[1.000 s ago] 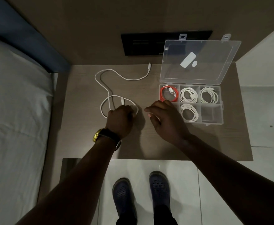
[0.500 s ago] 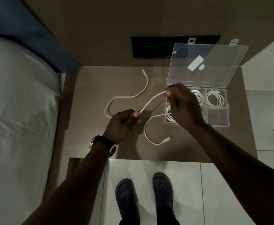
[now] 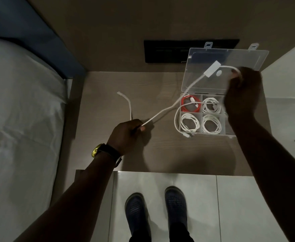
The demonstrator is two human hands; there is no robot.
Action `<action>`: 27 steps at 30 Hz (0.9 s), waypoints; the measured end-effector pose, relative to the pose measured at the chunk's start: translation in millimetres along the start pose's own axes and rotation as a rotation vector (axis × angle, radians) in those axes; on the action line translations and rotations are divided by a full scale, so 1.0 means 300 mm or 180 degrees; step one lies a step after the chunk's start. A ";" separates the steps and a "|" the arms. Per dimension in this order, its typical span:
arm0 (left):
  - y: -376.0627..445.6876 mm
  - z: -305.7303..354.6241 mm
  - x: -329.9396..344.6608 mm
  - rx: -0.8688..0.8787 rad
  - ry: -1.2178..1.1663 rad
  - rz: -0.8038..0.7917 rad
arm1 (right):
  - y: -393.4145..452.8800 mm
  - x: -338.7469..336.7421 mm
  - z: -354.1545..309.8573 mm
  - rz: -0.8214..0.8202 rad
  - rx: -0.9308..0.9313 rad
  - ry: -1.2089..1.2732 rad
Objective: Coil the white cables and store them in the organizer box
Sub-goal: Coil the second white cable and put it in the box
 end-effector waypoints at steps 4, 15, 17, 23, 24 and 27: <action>0.017 0.172 -0.036 0.0622 -0.0043 -0.0016 | -0.288 0.159 -0.310 -0.1408 -0.2242 -0.0225; -0.100 0.047 -0.094 -0.0801 -0.2102 -0.0042 | -0.120 0.132 -0.308 -0.1647 -0.1169 0.0723; -0.129 0.050 -0.055 -0.0898 -0.2277 -0.0245 | -0.115 0.132 -0.285 -0.1450 -0.1073 0.0589; -0.166 0.087 0.035 -0.1249 -0.2851 -0.0925 | -0.131 0.133 -0.218 -0.0837 -0.0647 0.0695; -0.169 0.096 0.043 -0.1247 -0.2720 -0.1155 | -0.133 0.136 -0.198 -0.0798 -0.0580 0.0674; -0.180 0.139 0.042 -0.1027 -0.2186 -0.1725 | -0.123 0.138 -0.132 -0.0608 -0.0335 0.0627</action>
Point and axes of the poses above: each hand's wrist, its own y-axis towards the middle knuckle, its own x-axis out of the palm, z = x × y, the point moved 8 cm from there along y, towards the middle knuckle, and after that the axes turned 2 degrees about z, right-handed, at the moved point
